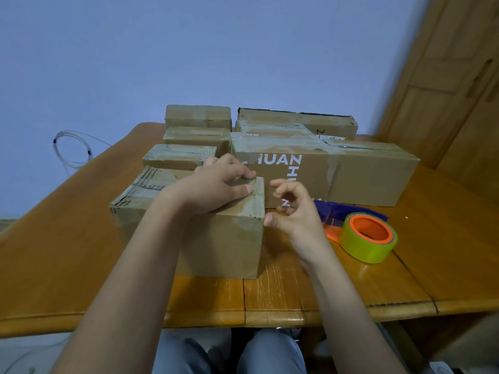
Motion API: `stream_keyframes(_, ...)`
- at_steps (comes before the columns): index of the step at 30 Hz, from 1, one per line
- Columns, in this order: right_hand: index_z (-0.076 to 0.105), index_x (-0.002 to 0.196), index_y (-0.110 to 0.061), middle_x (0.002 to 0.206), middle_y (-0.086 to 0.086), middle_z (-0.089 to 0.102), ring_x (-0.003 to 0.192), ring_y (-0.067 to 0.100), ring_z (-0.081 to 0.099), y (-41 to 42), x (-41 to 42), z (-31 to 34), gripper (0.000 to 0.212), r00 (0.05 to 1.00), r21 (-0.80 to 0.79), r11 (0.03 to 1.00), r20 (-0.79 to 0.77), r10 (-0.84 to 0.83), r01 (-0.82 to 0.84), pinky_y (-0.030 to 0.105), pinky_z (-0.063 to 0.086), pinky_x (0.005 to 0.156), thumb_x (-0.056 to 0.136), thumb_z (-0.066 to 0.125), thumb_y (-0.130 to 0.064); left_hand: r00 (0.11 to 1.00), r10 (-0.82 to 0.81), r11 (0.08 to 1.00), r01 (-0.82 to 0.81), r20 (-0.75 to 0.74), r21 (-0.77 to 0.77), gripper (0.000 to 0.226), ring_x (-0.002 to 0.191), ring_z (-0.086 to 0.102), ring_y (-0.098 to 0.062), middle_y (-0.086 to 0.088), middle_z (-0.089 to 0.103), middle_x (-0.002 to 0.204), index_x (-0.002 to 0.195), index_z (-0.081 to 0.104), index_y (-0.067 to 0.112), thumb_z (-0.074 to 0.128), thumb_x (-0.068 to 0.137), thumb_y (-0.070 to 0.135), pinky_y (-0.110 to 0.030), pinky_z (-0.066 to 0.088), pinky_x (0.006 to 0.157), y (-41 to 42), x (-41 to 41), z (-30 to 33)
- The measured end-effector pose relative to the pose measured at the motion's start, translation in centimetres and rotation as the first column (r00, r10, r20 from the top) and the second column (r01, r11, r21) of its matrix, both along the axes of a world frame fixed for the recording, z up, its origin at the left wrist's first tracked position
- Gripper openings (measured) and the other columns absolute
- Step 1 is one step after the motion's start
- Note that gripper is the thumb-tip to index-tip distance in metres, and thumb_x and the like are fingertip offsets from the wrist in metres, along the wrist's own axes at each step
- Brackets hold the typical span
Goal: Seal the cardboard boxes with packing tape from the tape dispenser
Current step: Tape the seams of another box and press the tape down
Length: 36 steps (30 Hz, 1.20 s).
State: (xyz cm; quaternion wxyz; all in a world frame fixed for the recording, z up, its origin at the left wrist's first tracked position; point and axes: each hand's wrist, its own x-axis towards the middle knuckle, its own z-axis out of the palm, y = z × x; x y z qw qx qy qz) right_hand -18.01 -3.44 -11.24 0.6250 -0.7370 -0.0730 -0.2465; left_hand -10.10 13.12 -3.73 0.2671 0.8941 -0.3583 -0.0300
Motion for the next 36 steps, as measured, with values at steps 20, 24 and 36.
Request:
stream_keyframes(20,0.059,0.112,-0.035,0.112,-0.022,0.05,0.117,0.006,0.043,-1.5,0.3,2.6,0.081,0.994,-0.706,0.702,0.102,-0.023,0.089,0.028,0.018,0.101,0.037,0.08,-0.057,1.0,-0.004,0.999,0.004,-0.014,-0.053,0.035,0.129,0.027,-0.013,0.013,0.043,0.127,0.129,0.054,0.034,0.054,0.095,0.037,-0.042,0.019,0.115,-0.1,0.2,-0.2)
stream_keyframes(24,0.064,0.108,-0.028,0.108,-0.014,0.055,0.118,0.015,0.05,-1.8,0.5,3.0,0.076,0.994,-0.734,0.673,0.11,-0.008,0.087,0.043,0.021,0.107,0.039,0.083,-0.052,1.0,-0.015,0.999,0.015,-0.002,-0.029,0.036,0.128,0.027,-0.012,0.012,0.042,0.128,0.131,0.052,0.033,0.052,0.095,0.037,-0.038,0.019,0.113,0.0,0.1,0.0)
stream_keyframes(36,0.072,0.094,-0.033,0.092,-0.016,0.062,0.111,0.002,0.059,-2.0,1.3,4.1,0.038,0.995,-0.568,0.823,0.08,0.056,-0.001,0.055,0.038,0.099,0.06,0.07,-0.05,1.0,-0.013,1.0,0.013,-0.002,-0.028,0.036,0.128,0.026,-0.01,0.013,0.042,0.126,0.131,0.053,0.032,0.053,0.096,0.036,-0.038,0.019,0.114,0.0,0.1,0.0)
